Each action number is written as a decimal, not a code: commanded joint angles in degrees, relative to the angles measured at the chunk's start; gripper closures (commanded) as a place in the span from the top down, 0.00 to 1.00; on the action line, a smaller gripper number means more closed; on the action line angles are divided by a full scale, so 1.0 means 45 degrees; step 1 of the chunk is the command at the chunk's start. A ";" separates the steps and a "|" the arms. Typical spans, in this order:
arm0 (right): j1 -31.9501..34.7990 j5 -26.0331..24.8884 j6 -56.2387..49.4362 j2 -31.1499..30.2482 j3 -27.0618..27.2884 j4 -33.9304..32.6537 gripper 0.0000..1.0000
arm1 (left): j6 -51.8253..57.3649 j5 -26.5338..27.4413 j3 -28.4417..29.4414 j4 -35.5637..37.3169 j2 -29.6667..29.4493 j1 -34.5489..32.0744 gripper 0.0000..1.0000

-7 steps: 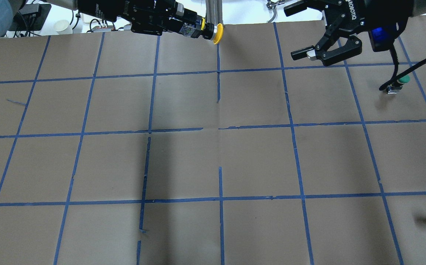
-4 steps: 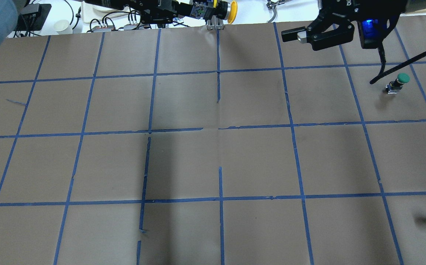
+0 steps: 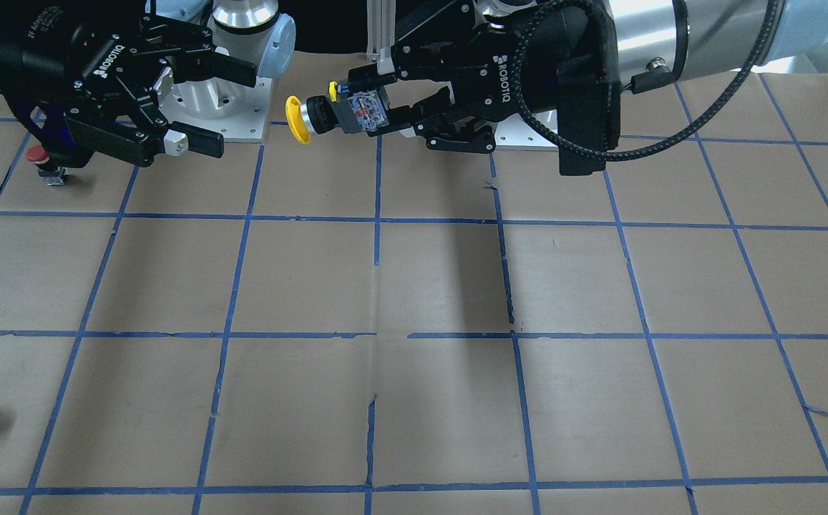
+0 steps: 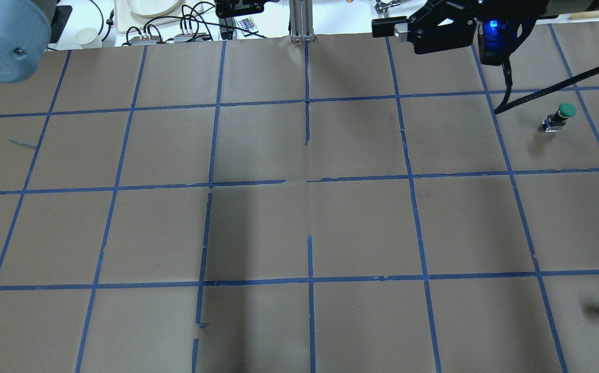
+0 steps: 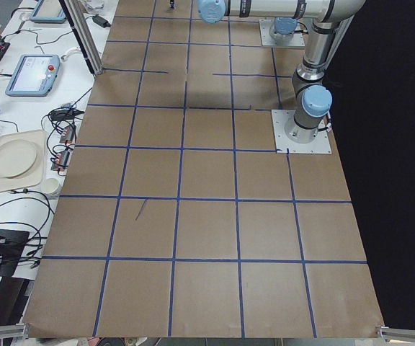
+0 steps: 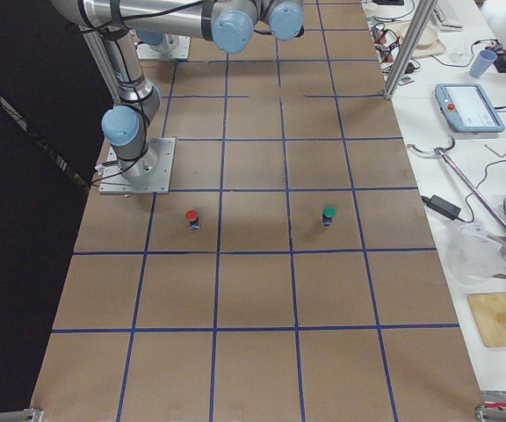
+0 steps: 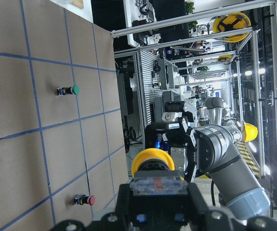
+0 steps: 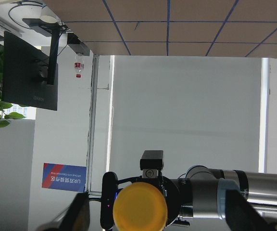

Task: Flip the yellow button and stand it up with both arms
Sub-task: 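Grasp the yellow button with the right gripper beside the left gripper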

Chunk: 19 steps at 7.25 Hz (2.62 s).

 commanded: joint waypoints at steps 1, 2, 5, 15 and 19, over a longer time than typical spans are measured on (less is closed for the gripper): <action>0.0136 0.0409 0.0263 0.0009 0.0008 -0.0029 1.00 | -0.0440 -0.0562 -0.0064 0.0078 0.0124 -0.0043 0.09; 0.0117 0.0854 0.0264 0.0047 -0.0012 -0.0164 1.00 | -0.0441 -0.0758 -0.0083 0.0078 0.0124 -0.0043 0.09; 0.0136 0.1210 0.0438 -0.0147 -0.0012 -0.0029 1.00 | -0.0207 -0.1755 -0.0590 0.0446 0.0222 -0.0004 0.09; 0.0136 0.1581 0.0792 -0.0577 0.0027 -0.0010 0.18 | -0.0265 -0.1893 -0.0825 0.0781 0.0261 -0.0004 0.09; 0.0117 0.1718 0.0811 -0.0558 0.0027 -0.0029 0.08 | -0.0674 -0.1796 -0.0825 0.0762 0.0339 -0.0024 0.99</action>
